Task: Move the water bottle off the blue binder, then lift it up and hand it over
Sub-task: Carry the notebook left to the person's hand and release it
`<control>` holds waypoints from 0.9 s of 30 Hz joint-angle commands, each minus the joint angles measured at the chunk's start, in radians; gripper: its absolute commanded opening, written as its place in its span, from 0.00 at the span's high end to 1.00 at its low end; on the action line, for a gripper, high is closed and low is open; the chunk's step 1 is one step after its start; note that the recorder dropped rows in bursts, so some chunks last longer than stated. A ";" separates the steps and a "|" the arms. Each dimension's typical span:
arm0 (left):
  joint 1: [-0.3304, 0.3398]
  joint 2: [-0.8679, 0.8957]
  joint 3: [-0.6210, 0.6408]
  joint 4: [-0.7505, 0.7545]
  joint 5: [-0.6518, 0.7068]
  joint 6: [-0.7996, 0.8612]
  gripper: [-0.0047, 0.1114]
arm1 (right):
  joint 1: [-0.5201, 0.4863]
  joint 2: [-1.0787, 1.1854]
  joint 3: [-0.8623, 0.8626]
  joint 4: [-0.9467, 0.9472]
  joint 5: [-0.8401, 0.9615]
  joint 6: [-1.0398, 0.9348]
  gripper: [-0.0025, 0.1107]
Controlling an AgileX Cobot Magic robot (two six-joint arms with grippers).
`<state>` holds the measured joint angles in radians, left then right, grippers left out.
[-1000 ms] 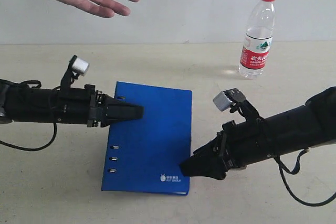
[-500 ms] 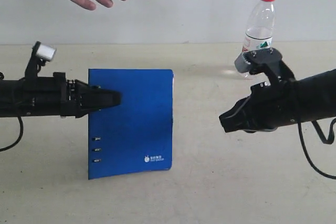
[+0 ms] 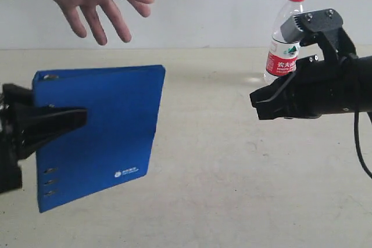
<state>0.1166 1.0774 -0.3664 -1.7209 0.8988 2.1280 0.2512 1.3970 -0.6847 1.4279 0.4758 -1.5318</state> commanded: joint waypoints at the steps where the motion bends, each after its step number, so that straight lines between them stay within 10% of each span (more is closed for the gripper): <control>1: 0.002 -0.293 0.069 -0.023 -0.046 -0.002 0.92 | -0.002 -0.018 0.047 0.013 -0.083 -0.054 0.98; 8: 0.002 -0.498 -0.028 -0.023 -0.357 -0.259 0.92 | -0.002 -0.071 0.079 0.034 -0.165 -0.071 0.98; 22: 0.002 -0.482 -0.117 -0.023 -0.327 -0.264 0.92 | -0.002 -0.074 0.079 0.046 -0.090 -0.075 0.98; 27: 0.002 -0.425 -0.117 -0.023 -0.327 -0.275 0.59 | -0.002 -0.074 0.079 0.046 -0.090 -0.081 0.98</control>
<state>0.1166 0.6288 -0.4816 -1.7402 0.5885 1.8662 0.2512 1.3321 -0.6081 1.4736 0.3853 -1.6018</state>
